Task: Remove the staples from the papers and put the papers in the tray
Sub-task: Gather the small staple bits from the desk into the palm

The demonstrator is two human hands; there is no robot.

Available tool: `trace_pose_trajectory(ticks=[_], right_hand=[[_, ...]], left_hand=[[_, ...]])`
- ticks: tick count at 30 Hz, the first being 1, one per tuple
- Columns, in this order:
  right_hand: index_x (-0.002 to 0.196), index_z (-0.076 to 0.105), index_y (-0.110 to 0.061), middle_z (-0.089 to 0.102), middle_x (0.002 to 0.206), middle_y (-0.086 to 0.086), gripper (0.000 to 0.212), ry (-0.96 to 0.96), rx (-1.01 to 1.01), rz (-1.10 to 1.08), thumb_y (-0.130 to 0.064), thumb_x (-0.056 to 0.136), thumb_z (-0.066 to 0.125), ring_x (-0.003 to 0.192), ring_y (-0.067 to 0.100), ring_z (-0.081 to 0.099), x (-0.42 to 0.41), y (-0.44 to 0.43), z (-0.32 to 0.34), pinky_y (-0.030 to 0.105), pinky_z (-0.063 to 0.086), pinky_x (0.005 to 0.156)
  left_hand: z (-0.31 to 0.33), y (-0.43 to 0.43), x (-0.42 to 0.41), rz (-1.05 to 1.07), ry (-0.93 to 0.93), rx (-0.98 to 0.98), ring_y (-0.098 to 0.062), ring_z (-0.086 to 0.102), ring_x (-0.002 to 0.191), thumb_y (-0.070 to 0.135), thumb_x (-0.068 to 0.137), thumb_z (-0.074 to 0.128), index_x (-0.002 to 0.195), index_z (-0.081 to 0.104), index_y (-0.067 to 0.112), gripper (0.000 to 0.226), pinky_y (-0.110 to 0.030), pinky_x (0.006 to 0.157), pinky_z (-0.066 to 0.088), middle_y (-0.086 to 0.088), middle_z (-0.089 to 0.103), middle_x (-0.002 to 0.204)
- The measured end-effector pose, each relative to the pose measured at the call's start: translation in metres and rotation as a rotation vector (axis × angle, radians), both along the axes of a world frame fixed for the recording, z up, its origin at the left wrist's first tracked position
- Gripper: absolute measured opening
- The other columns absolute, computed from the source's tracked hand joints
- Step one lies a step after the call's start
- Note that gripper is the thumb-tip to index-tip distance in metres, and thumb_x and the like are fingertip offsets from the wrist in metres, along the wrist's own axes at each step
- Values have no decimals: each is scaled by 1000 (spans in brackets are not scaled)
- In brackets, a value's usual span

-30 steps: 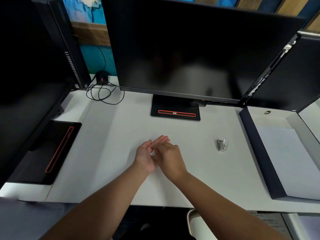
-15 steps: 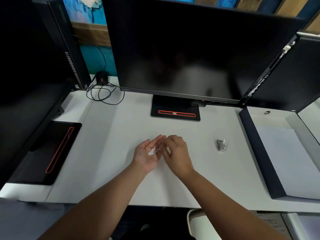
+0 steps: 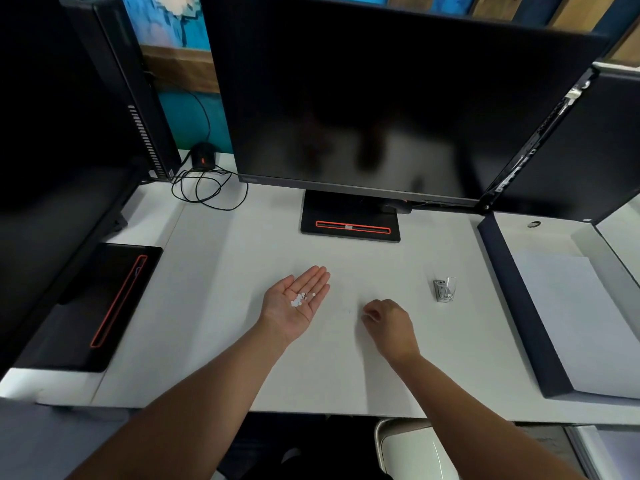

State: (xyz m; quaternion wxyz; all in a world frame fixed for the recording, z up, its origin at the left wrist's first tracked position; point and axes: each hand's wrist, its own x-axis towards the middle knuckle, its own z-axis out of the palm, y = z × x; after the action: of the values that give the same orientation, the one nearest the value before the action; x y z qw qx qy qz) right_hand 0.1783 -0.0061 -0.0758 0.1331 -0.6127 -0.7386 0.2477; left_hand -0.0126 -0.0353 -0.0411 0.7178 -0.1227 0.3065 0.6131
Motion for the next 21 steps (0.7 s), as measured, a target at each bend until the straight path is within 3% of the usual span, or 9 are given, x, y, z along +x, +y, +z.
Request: trace_pose_trajectory(ticks=[5,9,11,13,16,21], right_hand=[[78,65,-8,57,74,1,15,8,6,54,-6,84,52,71,18,52,-15,-1,-4,23,33,59],[84,66,-10,61,80,1,18,66,17,141,-4,87,50,75,19,54,-16,4,0,25,37,63],[72,61,-18,54,72,-5,26,69,34,169,0,86,48,71,18,49,-11,7,3,20,33,60],[64,54,-14,53,68,-1,25,30,26,220,3,81,49,71,23,48,-7,8,2,24,37,58],[78,64,-2,60,78,10,12,-15,33,262,-1,80,52,78,26,54,-7,9,-1,37,47,67],[79,68,-8,62,76,6,15,11,85,310,-6,84,54,79,22,52,-15,8,0,28,42,66]], left_hand=[[-1,1,3,-2,7,6,-33,62,110,21,101,28,111,61,-10,46,-41,91,49,-23,68,112],[-1,1,4,-4,5,2,-33,62,110,21,102,29,111,61,-10,46,-41,91,50,-23,68,113],[-1,1,2,-2,7,4,-33,62,110,22,102,29,112,61,-10,46,-41,91,50,-23,68,114],[-1,2,0,5,6,7,-33,64,107,22,102,28,112,61,-9,46,-41,91,50,-23,67,114],[-3,2,0,4,2,4,-33,69,101,21,102,29,111,62,-9,46,-41,90,51,-22,67,115],[-2,4,4,-5,1,1,-33,63,109,20,101,29,111,62,-10,45,-42,93,49,-23,67,115]])
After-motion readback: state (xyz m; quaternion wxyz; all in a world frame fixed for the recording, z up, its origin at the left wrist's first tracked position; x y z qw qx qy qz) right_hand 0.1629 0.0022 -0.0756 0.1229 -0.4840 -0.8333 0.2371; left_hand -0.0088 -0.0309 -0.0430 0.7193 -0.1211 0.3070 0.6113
